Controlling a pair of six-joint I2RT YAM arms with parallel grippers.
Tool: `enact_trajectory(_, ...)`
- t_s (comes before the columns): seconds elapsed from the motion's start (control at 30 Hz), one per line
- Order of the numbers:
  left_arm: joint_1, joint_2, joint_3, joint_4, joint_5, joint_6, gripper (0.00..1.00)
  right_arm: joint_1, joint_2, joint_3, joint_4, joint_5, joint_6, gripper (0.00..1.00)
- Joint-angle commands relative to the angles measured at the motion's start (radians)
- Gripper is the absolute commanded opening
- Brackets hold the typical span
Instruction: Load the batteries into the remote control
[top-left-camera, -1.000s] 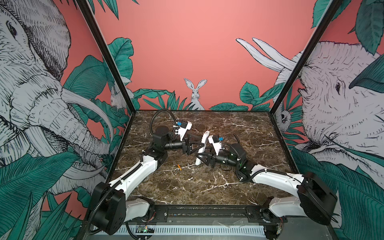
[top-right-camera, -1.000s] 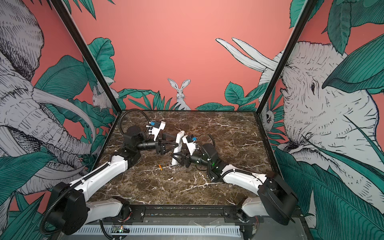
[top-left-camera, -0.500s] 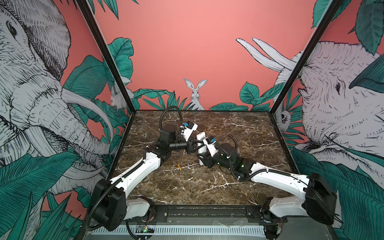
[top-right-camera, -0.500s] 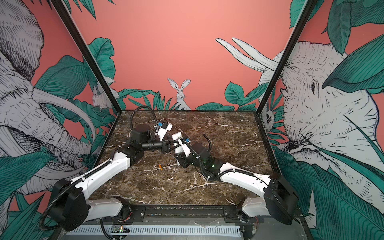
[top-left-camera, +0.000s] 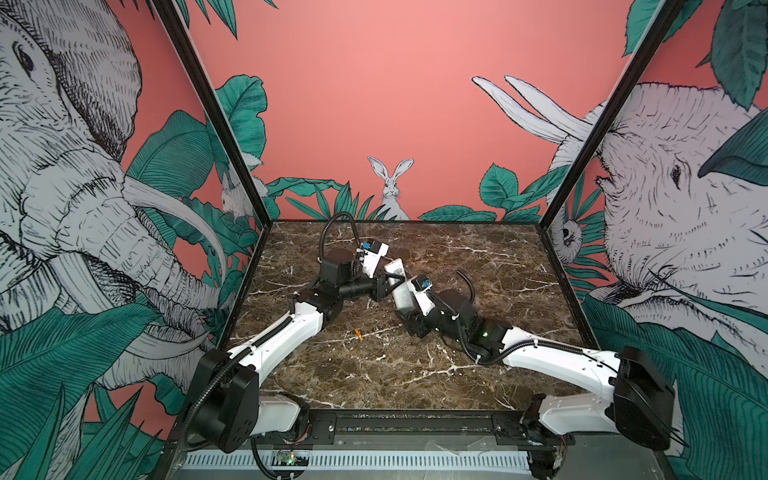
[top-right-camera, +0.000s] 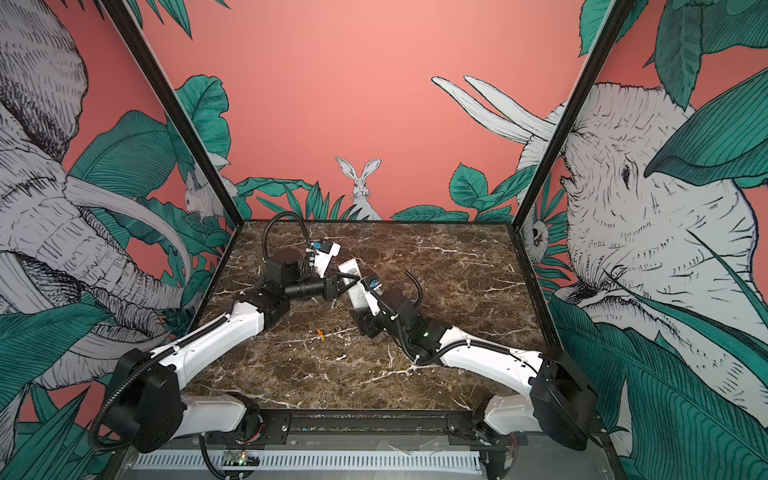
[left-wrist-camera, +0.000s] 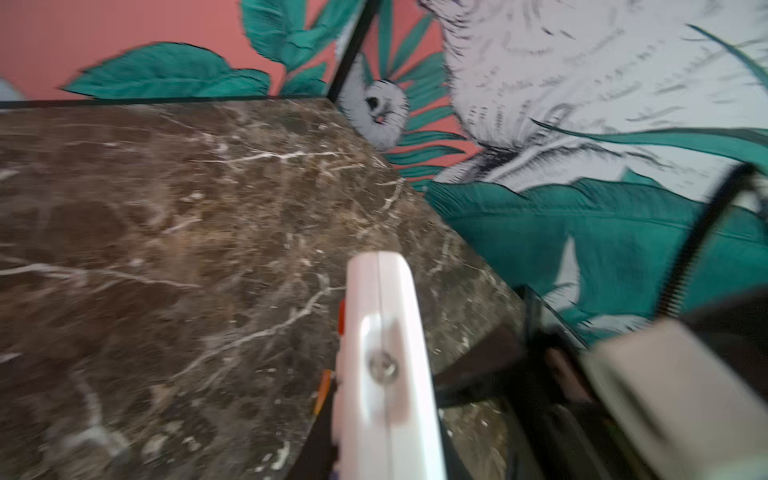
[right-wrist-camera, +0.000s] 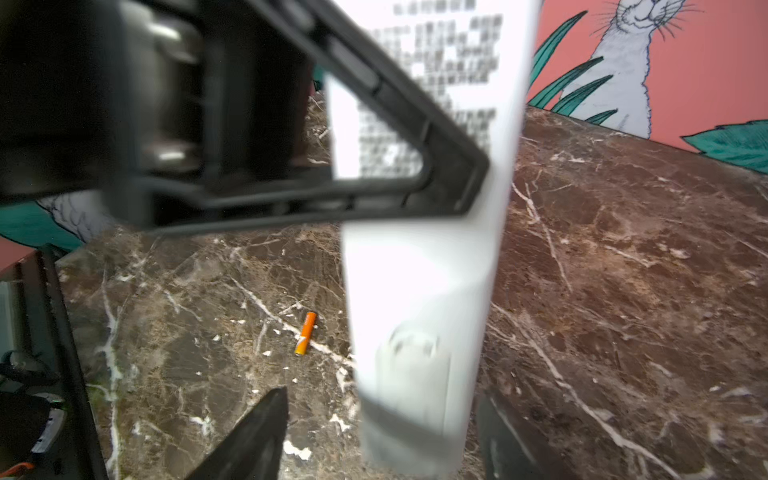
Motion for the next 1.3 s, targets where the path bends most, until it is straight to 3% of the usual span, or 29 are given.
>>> enact_trajectory(0.0, 0.018, 0.0, -0.055, 0.11, -0.138, -0.041, 0.0, -0.001, -0.024, -0.008, -0.005, 0.017, 0.044, 0.95)
enact_trajectory(0.1, 0.019, -0.005, -0.126, 0.221, -0.197, -0.076, 0.0, -0.049, -0.001, 0.01, -0.06, 0.047, 0.178, 0.96)
enact_trajectory(0.2, 0.018, -0.001, -0.221, 0.39, -0.257, -0.126, 0.0, -0.146, 0.07, 0.036, -0.071, -0.089, 0.331, 0.99)
enact_trajectory(0.33, 0.018, 0.015, -0.293, 0.507, -0.304, -0.153, 0.0, -0.194, 0.167, 0.083, -0.053, -0.192, 0.415, 0.99)
enact_trajectory(0.57, 0.018, 0.032, -0.396, 0.649, -0.392, -0.18, 0.0, -0.215, 0.371, 0.2, -0.009, -0.311, 0.487, 0.99)
enact_trajectory(0.77, 0.018, 0.048, -0.436, 0.679, -0.452, -0.19, 0.0, -0.221, 0.5, 0.216, 0.178, -0.394, 0.615, 0.99)
enact_trajectory(1.27, 0.018, 0.099, -0.511, 0.748, -0.527, -0.195, 0.0, -0.221, 0.6, 0.26, 0.208, -0.387, 0.677, 0.92)
